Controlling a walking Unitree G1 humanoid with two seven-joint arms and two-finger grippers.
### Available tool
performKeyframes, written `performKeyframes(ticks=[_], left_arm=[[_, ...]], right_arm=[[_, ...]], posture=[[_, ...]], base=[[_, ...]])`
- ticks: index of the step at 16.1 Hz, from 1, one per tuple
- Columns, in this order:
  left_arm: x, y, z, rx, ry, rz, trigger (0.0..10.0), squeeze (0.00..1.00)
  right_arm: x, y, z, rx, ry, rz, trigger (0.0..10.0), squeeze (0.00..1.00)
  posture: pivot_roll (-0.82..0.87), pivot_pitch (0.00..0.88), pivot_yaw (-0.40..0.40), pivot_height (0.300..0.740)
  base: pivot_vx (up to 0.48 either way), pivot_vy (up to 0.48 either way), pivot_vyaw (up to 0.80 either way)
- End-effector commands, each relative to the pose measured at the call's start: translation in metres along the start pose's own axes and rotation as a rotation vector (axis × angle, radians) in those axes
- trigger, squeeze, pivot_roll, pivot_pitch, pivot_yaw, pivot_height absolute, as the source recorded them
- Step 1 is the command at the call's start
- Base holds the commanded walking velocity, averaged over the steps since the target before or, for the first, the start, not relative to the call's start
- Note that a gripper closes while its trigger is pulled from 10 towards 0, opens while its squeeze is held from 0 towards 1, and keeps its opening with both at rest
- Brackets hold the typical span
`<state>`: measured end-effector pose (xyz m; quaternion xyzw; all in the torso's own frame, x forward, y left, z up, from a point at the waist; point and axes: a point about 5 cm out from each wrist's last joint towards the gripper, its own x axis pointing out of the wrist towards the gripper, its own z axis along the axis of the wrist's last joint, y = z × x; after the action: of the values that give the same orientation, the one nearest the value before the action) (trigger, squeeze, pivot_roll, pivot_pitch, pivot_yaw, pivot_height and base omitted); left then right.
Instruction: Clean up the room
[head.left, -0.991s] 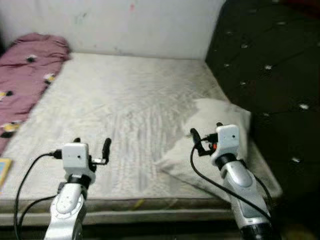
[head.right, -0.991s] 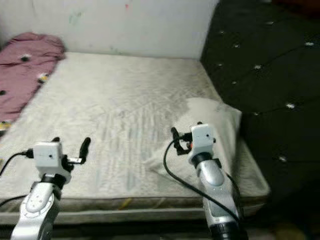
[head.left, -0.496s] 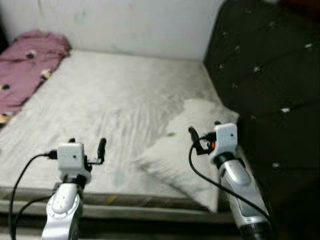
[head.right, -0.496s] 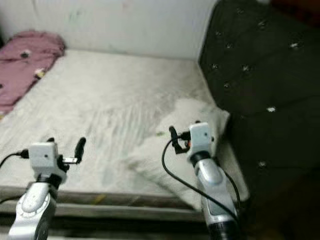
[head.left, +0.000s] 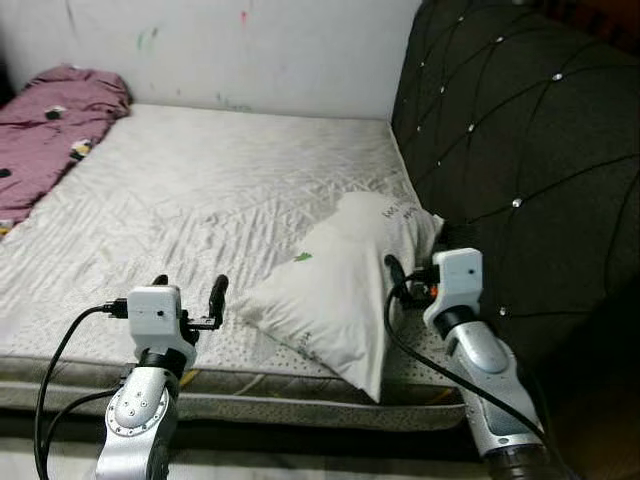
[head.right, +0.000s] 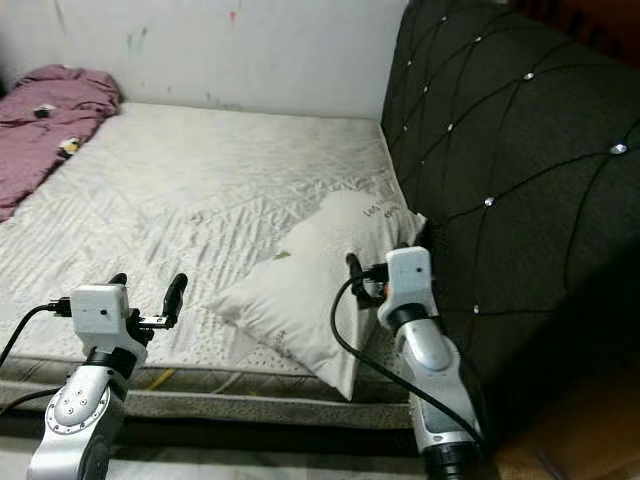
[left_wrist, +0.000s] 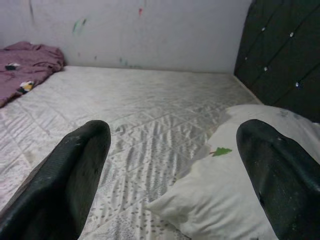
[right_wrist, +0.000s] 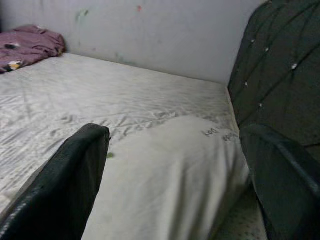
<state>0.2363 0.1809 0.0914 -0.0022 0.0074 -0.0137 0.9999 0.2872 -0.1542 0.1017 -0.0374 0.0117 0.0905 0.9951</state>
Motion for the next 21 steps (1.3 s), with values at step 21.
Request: performKeyframes(ticks=[21], left_arm=[[-0.0008,-0.0002,0.0063,-0.007,-0.039,-0.020,10.0,0.00]], right_arm=[[0.0021,-0.0002,0.0032,-0.008,-0.006,0.009,10.0,0.00]], posture=[[-0.06,0.000,-0.057,0.740]], base=[[0.241,0.000,-0.08]])
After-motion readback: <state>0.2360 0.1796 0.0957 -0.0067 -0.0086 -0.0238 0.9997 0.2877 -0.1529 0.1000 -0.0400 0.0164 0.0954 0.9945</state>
